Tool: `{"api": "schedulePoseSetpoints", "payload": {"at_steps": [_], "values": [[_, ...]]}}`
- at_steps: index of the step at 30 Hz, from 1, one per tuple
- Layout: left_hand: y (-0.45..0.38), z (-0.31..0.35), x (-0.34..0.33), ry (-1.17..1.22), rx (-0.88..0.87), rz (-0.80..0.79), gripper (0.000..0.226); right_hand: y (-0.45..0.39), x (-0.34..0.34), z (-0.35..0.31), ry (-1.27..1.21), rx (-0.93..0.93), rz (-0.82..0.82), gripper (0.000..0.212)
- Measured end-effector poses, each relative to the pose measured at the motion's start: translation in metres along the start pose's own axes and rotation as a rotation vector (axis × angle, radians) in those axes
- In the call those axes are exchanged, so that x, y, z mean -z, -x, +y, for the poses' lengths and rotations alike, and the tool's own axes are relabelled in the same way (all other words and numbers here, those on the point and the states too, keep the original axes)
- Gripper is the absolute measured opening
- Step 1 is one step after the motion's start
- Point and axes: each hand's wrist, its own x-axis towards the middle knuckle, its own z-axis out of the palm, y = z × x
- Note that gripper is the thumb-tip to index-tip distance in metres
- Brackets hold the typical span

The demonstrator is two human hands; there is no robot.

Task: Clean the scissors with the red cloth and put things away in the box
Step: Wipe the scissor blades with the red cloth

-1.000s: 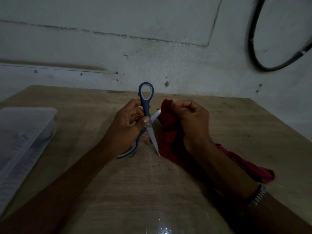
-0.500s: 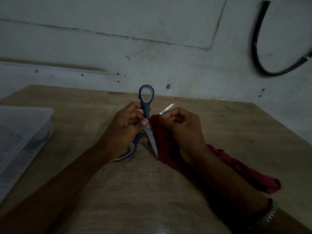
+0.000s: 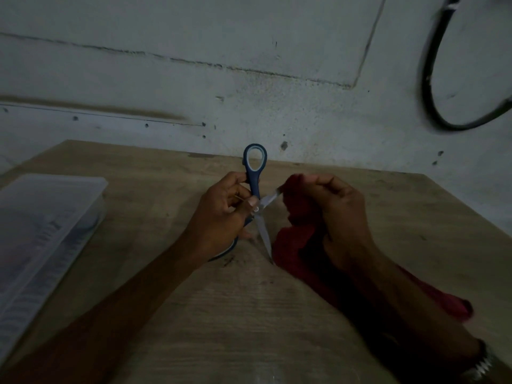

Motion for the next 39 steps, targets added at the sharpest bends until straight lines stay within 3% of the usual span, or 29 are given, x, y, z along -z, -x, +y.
{"api": "schedulePoseSetpoints", "payload": {"at_steps": [4, 9, 14, 20, 23, 28, 30, 39], "values": [[-0.002, -0.001, 0.003, 0.052, 0.026, 0.002, 0.034, 0.012, -0.019, 0.021, 0.308, 0.160, -0.085, 0.011], [0.000, 0.001, 0.001, 0.011, 0.024, -0.006, 0.032, 0.012, -0.021, 0.024, 0.464, 0.334, -0.062, 0.007], [-0.001, -0.001, 0.002, -0.040, 0.007, 0.000, 0.030, -0.001, -0.018, 0.022, 0.426, 0.321, -0.003, 0.013], [0.000, 0.003, -0.001, -0.053, -0.005, 0.022, 0.032, -0.020, 0.012, -0.007, 0.109, 0.211, 0.221, 0.015], [0.000, 0.000, -0.004, -0.057, 0.021, 0.053, 0.037, -0.004, 0.014, -0.014, 0.124, 0.226, 0.121, 0.016], [-0.003, -0.004, -0.004, -0.076, 0.060, 0.067, 0.039, 0.015, -0.020, 0.010, 0.629, 0.413, -0.092, 0.003], [-0.004, -0.005, -0.003, -0.088, 0.053, 0.063, 0.038, 0.018, -0.023, 0.018, 0.719, 0.457, -0.162, 0.001], [-0.002, 0.003, 0.003, 0.014, 0.065, 0.023, 0.034, -0.003, -0.013, 0.015, 0.649, 0.505, -0.064, 0.003]]}}
